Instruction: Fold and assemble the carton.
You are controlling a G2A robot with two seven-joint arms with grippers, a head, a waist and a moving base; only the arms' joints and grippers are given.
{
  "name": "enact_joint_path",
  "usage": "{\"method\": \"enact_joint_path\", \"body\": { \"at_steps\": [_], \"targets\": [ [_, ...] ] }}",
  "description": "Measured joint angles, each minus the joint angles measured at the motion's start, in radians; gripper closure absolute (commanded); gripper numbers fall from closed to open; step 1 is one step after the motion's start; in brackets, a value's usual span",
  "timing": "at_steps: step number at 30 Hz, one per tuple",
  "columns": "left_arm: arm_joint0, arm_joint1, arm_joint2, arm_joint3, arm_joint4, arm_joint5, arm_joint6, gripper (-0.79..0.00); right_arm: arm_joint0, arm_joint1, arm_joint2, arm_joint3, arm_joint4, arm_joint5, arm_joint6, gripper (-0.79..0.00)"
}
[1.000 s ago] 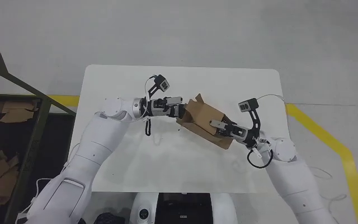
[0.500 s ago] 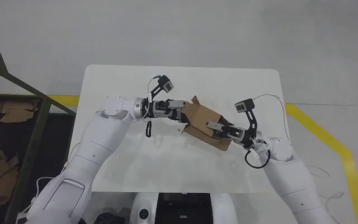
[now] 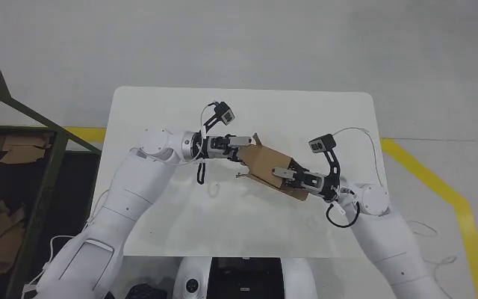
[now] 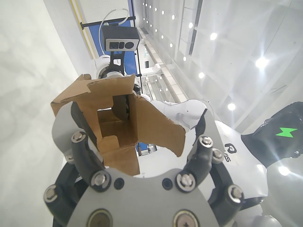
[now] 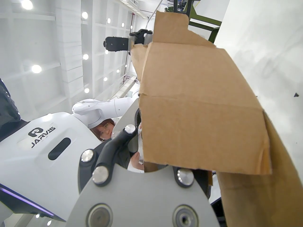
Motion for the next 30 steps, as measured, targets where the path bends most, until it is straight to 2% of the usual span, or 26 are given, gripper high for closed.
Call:
{"method": "enact_joint_path", "body": {
  "at_steps": [8, 23, 30],
  "targets": [
    [0.0, 0.0, -0.001, 0.001, 0.004, -0.006, 0.004, -0.785, 0.001, 0.0, -0.005, -0.001, 0.004, 0.004, 0.005, 0.0],
    [0.039, 0.012, -0.045, -0.019, -0.008, -0.01, 0.012, -0.785, -0.002, 0.002, 0.053, 0.031, 0.043, -0.032, -0.09, 0.0],
    [0.05, 0.014, -0.045, -0.046, -0.004, -0.007, 0.005, -0.785, 0.003, -0.002, 0.051, 0.058, 0.012, -0.035, -0.157, 0.0]
  ]
}}
